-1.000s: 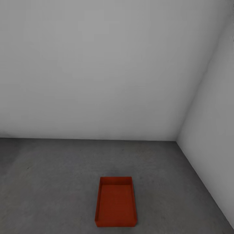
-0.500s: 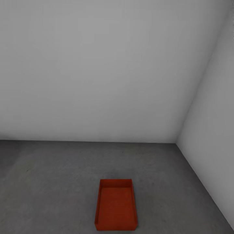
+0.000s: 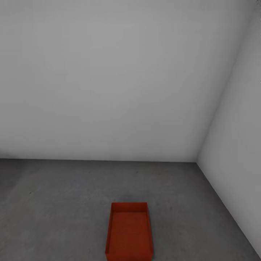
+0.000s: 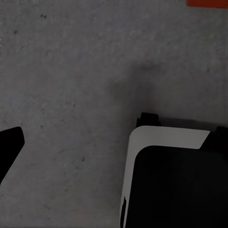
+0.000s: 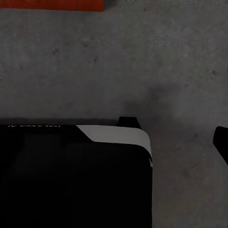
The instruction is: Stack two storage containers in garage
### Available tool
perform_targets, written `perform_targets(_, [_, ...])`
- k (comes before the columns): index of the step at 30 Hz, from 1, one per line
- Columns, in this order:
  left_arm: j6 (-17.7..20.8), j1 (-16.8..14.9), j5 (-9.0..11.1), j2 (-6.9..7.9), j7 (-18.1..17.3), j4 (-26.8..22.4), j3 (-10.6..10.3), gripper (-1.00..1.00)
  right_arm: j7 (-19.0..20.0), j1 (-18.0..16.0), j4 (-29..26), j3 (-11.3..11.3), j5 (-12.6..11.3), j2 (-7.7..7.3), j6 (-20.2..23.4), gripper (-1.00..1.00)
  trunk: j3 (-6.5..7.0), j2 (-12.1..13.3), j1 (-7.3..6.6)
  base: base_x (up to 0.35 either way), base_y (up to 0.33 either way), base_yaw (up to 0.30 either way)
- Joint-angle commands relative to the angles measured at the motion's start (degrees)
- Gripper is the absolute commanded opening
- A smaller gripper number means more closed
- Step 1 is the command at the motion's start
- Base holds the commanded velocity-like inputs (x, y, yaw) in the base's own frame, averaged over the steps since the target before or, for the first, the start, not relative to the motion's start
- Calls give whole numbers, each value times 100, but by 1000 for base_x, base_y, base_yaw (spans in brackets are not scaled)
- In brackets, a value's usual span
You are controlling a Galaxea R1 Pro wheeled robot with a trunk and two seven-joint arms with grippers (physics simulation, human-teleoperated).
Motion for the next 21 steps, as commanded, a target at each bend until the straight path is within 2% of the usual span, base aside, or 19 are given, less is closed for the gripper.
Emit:
perform_targets(1, [20,-4,33,0,9,-3,6,100,-9,-4,11,48,-54,4,-23,100,-1,-9,2,0,0,0])
perform_targets(21, [20,-4,25,-1,9,-3,4,100,-9,-6,11,48,-54,4,-23,100,179,-9,2,0,0,0])
